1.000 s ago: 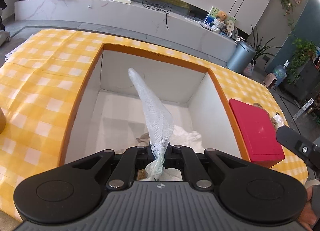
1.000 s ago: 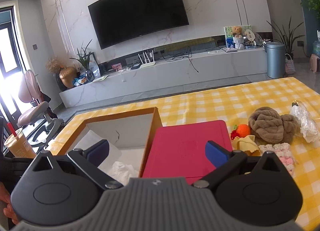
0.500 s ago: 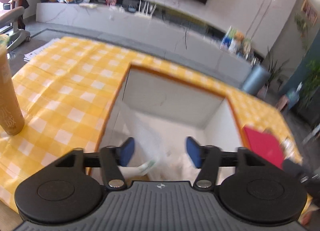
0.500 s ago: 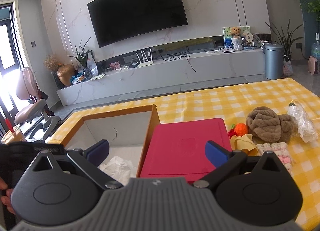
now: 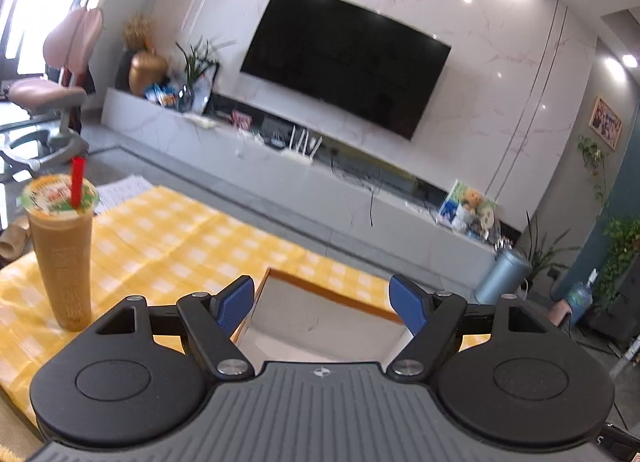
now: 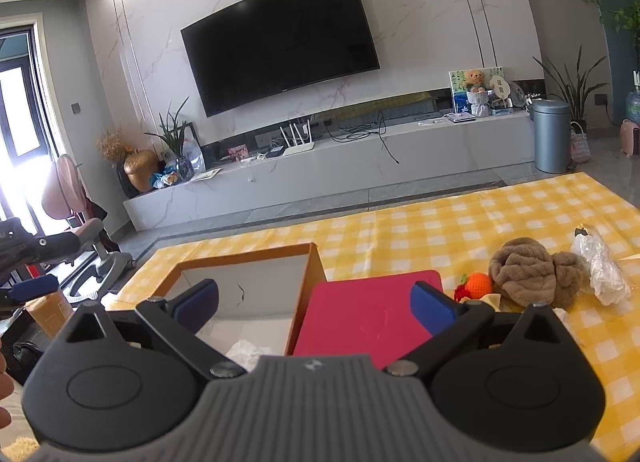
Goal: Organize soft objects
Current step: 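Move both grippers back toward the remaining objects on the table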
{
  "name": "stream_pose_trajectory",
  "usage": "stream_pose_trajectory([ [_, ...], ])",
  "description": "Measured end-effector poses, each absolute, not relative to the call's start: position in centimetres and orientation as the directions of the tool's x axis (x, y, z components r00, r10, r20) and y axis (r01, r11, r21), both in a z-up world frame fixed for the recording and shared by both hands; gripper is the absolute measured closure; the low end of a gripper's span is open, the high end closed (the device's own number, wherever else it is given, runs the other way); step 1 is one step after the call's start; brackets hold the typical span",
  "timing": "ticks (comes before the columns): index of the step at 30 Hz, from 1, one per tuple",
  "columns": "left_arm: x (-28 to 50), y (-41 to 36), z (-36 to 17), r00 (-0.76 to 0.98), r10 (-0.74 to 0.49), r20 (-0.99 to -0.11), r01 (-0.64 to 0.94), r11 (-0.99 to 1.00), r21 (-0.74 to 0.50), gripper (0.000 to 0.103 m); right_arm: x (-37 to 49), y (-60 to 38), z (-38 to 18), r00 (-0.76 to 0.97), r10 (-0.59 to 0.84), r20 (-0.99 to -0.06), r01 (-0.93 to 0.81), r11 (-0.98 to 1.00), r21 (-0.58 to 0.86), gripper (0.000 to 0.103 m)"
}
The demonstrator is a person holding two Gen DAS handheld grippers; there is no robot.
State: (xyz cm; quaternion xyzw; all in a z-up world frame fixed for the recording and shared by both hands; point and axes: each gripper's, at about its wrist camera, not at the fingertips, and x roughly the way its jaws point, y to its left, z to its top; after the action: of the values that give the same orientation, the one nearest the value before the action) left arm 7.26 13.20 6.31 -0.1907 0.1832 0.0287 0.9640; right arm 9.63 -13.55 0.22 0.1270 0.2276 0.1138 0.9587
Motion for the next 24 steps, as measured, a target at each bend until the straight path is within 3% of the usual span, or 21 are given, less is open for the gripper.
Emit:
stream_pose_trajectory([
  [10,4.7,6.8,8.9,0.973,-0.038,-0.227,0.006,0.990,-0.143,0.012,9.7,-16.6,2.4,0.889,0.238,-0.392,-0.153,0.960,0.235,0.003],
  [18,4.7,-0.6,9.0,0.958,-0.187,-0.218,0.178,0.982,-0.058,0.013,9.2,-22.1,3.9,0.928,0.100,-0.360,-0.028,0.979,0.200,0.003],
  [24,4.2,-6.3,7.5,0.912,-0.336,-0.234,0.342,0.939,-0.016,0.014,8.8,-28.6,3.1,0.911,-0.025,-0.413,0.149,0.951,0.271,0.003],
])
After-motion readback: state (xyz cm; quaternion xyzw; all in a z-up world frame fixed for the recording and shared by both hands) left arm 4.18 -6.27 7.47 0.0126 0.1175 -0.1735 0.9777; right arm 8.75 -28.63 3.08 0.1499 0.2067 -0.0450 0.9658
